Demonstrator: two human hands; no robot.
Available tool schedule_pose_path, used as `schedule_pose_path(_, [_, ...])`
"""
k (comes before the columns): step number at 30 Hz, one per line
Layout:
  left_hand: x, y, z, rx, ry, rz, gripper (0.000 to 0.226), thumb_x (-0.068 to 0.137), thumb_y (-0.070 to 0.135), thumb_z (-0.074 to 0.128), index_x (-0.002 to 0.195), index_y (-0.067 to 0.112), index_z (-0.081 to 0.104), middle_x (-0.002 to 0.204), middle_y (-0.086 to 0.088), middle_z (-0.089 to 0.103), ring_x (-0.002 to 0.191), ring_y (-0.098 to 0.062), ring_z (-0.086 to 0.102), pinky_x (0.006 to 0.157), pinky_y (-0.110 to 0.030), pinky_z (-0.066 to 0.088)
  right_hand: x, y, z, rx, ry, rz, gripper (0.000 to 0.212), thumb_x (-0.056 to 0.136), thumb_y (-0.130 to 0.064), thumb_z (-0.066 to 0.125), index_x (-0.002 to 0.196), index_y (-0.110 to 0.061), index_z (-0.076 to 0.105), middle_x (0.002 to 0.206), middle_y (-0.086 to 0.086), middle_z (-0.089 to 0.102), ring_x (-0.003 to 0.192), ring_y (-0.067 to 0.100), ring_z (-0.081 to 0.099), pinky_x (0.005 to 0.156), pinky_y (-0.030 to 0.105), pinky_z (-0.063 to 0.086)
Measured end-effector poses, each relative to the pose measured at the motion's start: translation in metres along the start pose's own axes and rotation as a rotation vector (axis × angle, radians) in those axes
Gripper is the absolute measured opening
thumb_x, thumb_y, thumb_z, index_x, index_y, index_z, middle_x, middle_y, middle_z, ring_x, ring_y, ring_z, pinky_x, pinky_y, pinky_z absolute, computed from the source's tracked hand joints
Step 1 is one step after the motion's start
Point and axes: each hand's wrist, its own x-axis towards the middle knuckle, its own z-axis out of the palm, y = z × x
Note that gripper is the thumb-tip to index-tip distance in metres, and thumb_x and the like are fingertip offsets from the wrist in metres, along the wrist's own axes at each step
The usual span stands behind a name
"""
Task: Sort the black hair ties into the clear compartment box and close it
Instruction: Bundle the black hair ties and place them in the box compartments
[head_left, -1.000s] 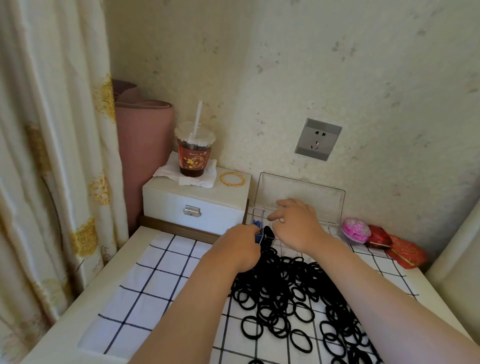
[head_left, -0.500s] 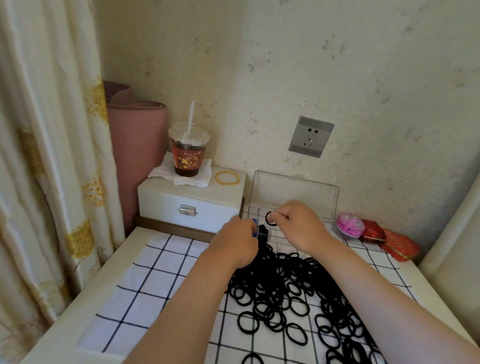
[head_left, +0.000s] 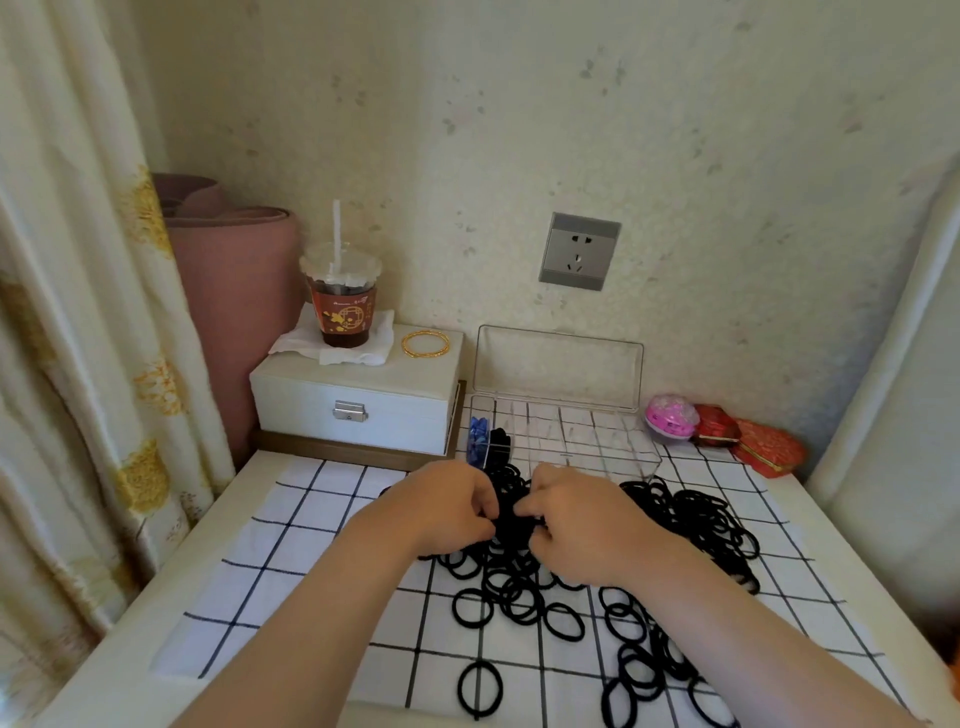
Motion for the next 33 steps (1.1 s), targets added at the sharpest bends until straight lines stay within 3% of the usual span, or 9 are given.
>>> schedule_pose_path(5, [-0.008, -0.007, 0.007, 0.032, -0.028, 0.018, 0.037, 0.075, 0.042, 0.076, 0.110, 0.036, 0.068, 0.105, 0.014, 0.056, 0.099, -0.005, 0.053, 0.090, -0.030, 0.051, 0.000, -0.003, 0.005, -0.056, -0.118, -0.036, 0.053, 0.082, -0.035, 0.061, 0.134, -0.031, 0.055, 0.116, -0.002, 0.049, 0.107, 0.021, 0.052, 0.080, 0.031, 0.045])
schedule_pose_path(10, [-0.011, -0.007, 0.016, 0.165, 0.074, 0.044, 0.035, 0.079, 0.041, 0.073, 0.114, 0.037, 0.067, 0.109, 0.010, 0.050, 0.110, -0.011, 0.041, 0.092, -0.034, 0.047, 0.007, -0.002, 0.007, -0.069, -0.062, 0.031, 0.027, 0.088, -0.029, 0.062, 0.115, -0.023, 0.063, 0.113, 0.000, 0.053, 0.100, 0.022, 0.058, 0.070, 0.029, 0.036])
schedule_pose_path(15, [-0.006, -0.002, 0.026, 0.249, 0.188, 0.049, 0.031, 0.083, 0.052, 0.067, 0.110, 0.037, 0.070, 0.106, 0.009, 0.055, 0.104, -0.014, 0.044, 0.079, -0.027, 0.038, 0.009, -0.002, 0.009, -0.028, -0.099, 0.020, 0.030, 0.088, -0.031, 0.063, 0.117, -0.024, 0.065, 0.112, 0.001, 0.052, 0.097, 0.022, 0.058, 0.070, 0.030, 0.038])
schedule_pose_path(18, [-0.001, 0.002, 0.028, 0.274, 0.223, 0.037, 0.024, 0.086, 0.045, 0.065, 0.106, 0.035, 0.072, 0.106, 0.008, 0.058, 0.103, -0.015, 0.046, 0.079, -0.026, 0.036, 0.009, 0.001, 0.006, -0.023, -0.086, 0.011, 0.024, 0.087, -0.030, 0.065, 0.109, -0.023, 0.068, 0.109, -0.001, 0.052, 0.094, 0.021, 0.057, 0.072, 0.030, 0.042])
schedule_pose_path(22, [0.004, 0.002, 0.017, 0.085, 0.255, -0.051, 0.011, 0.086, 0.039, 0.065, 0.093, 0.032, 0.069, 0.099, 0.010, 0.062, 0.098, -0.012, 0.054, 0.087, -0.034, 0.050, 0.009, 0.011, 0.002, 0.099, -0.058, 0.060, 0.019, 0.085, -0.038, 0.066, 0.096, -0.024, 0.068, 0.102, -0.003, 0.050, 0.087, 0.018, 0.058, 0.070, 0.032, 0.048])
schedule_pose_path(26, [0.006, 0.000, 0.005, -0.261, 0.289, -0.175, 0.004, 0.089, 0.031, 0.065, 0.086, 0.027, 0.065, 0.083, 0.009, 0.066, 0.079, -0.008, 0.062, 0.065, -0.021, 0.045, 0.010, 0.023, -0.004, 0.362, 0.016, 0.131, 0.018, 0.088, -0.037, 0.064, 0.094, -0.022, 0.073, 0.105, -0.006, 0.056, 0.092, 0.013, 0.061, 0.086, 0.035, 0.053])
schedule_pose_path(31, [0.003, -0.002, 0.001, -0.521, 0.285, -0.264, 0.003, 0.087, 0.024, 0.067, 0.089, 0.024, 0.070, 0.086, 0.004, 0.072, 0.079, -0.011, 0.067, 0.071, -0.022, 0.050, 0.009, 0.026, -0.010, 0.493, -0.015, 0.232, 0.019, 0.087, -0.044, 0.070, 0.085, -0.025, 0.073, 0.082, -0.003, 0.072, 0.076, 0.014, 0.067, 0.073, 0.033, 0.055])
schedule_pose_path(33, [0.003, -0.002, 0.001, -0.577, 0.257, -0.271, 0.007, 0.087, 0.022, 0.068, 0.092, 0.024, 0.071, 0.086, 0.006, 0.072, 0.076, -0.009, 0.067, 0.073, -0.024, 0.053, 0.009, 0.026, -0.009, 0.456, -0.041, 0.244, 0.019, 0.082, -0.046, 0.073, 0.083, -0.027, 0.071, 0.084, -0.004, 0.072, 0.078, 0.012, 0.067, 0.077, 0.034, 0.057])
